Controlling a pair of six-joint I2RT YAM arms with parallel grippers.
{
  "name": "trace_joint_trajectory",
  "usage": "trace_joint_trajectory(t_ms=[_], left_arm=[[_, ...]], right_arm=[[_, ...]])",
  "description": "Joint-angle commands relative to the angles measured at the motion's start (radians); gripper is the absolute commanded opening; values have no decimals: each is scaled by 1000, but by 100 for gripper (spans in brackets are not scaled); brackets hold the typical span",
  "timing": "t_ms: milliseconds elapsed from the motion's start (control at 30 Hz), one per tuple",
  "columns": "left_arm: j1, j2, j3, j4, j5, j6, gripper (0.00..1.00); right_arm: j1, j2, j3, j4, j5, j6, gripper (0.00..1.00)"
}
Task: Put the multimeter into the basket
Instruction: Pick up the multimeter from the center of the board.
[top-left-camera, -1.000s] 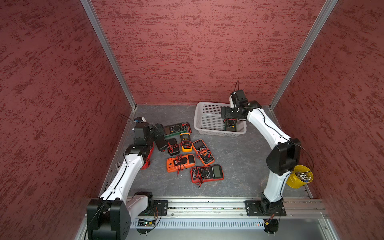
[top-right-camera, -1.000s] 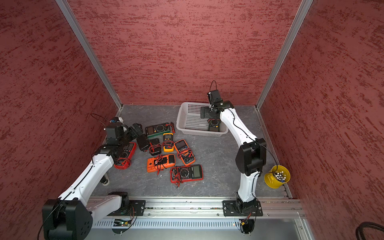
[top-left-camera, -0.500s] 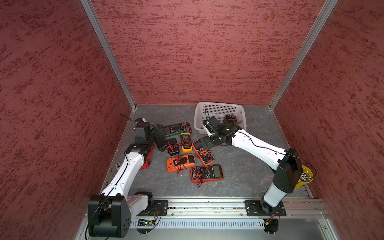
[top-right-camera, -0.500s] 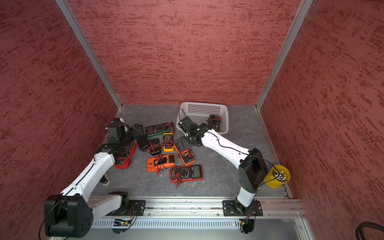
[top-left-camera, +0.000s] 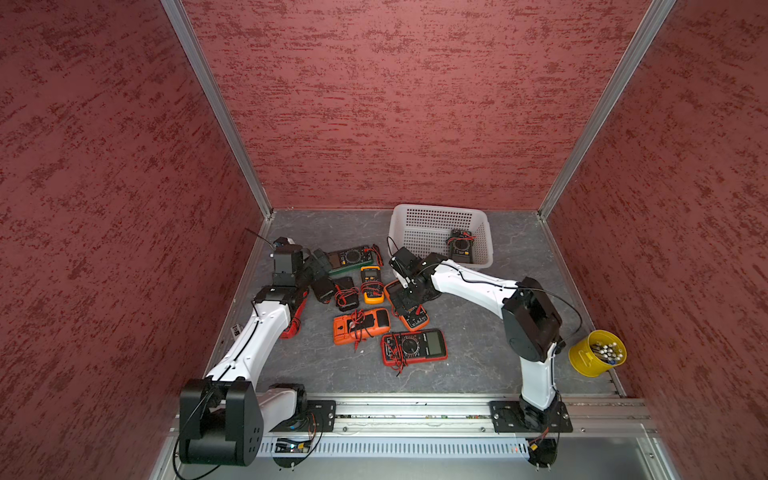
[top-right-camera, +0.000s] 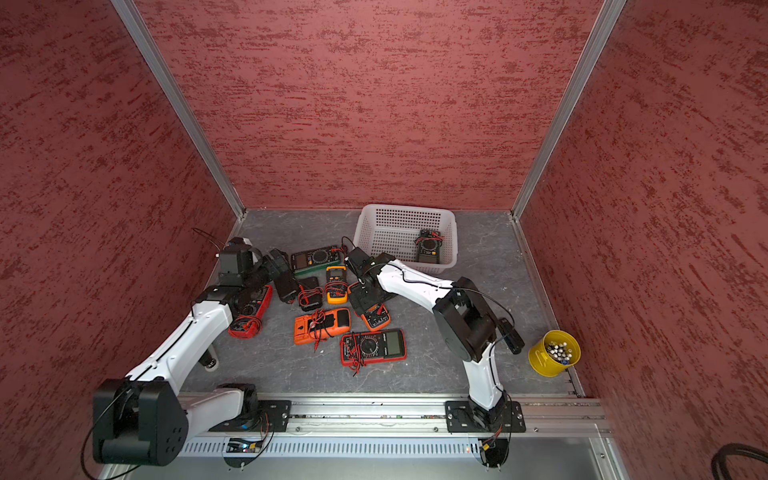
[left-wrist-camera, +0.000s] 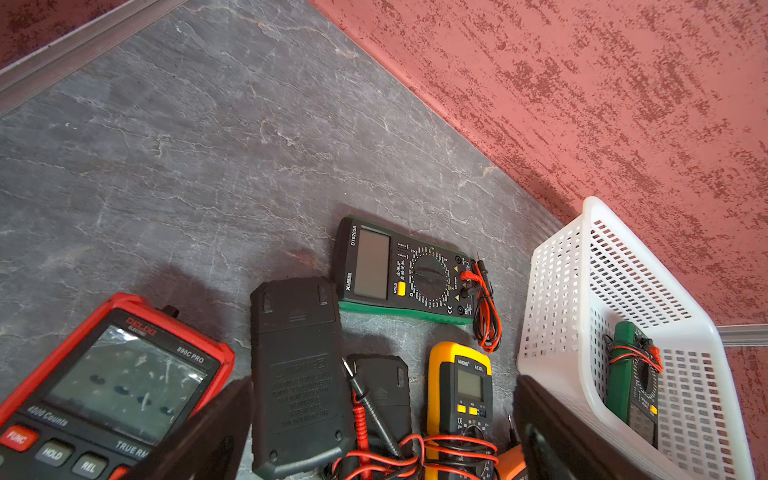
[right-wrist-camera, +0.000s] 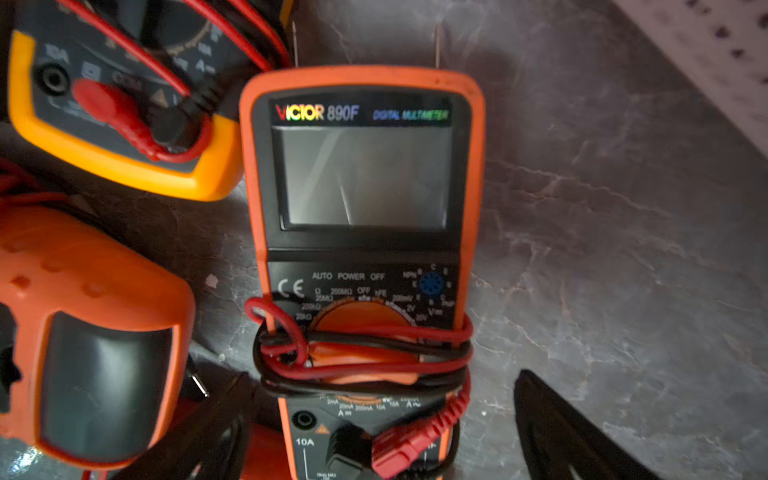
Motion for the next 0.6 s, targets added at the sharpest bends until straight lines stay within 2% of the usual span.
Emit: trace_joint_trajectory(t_ms=[0,367,567], left_arm=[[5,-15,-4,-1,9,-8,100],[7,-12,-3,-2,8,-7,100],[7,-8,-3,-3,9,-5,100]], right_arm=[[-5,12,36,14,-54,-42,99],[-39,78,52,10,-6,-49,99],[-54,92,48,56,-37,-53,99]])
